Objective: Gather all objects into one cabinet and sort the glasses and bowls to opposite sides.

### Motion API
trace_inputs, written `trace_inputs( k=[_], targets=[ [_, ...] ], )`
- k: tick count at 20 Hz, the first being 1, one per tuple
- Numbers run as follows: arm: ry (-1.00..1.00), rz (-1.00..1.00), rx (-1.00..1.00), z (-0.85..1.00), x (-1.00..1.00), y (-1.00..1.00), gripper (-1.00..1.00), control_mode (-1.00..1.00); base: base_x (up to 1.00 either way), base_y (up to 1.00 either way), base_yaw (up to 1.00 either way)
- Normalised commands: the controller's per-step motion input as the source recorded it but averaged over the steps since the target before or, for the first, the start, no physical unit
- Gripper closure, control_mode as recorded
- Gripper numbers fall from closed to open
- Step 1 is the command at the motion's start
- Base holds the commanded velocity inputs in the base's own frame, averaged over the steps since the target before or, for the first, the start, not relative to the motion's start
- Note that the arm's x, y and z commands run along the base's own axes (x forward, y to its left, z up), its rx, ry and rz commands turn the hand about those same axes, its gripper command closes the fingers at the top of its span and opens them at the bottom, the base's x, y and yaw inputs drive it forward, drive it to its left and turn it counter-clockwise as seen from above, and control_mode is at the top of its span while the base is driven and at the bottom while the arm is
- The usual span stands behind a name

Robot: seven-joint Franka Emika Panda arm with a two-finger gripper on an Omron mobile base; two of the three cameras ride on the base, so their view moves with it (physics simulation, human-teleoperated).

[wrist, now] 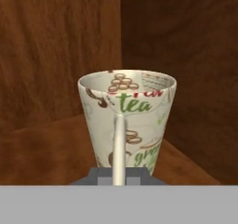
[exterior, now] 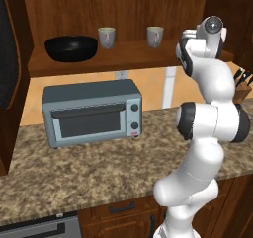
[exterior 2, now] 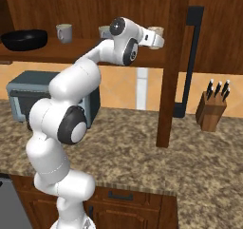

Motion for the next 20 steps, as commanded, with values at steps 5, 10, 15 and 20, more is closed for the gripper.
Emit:
trace_inputs(
  k=[5, 10, 15, 20],
  targets=[
    [0.00, -0.05, 0.00, -0.12, 0.15, -0.10, 1.00, -1.00, 0.00, 0.00, 0.00],
    [0.00, -0.01, 0.00, -0.08, 0.02, -0.15, 1.00, -1.00, 0.00, 0.00, 0.00],
    [0.00, 0.00, 0.00, -0.07, 0.00, 0.00, -1.00, -1.00, 0.00, 0.00, 0.00],
    [0.00, 0.00, 0.00, 0.00, 0.00, 0.00, -1.00, -1.00, 0.00, 0.00, 0.00]
  ],
)
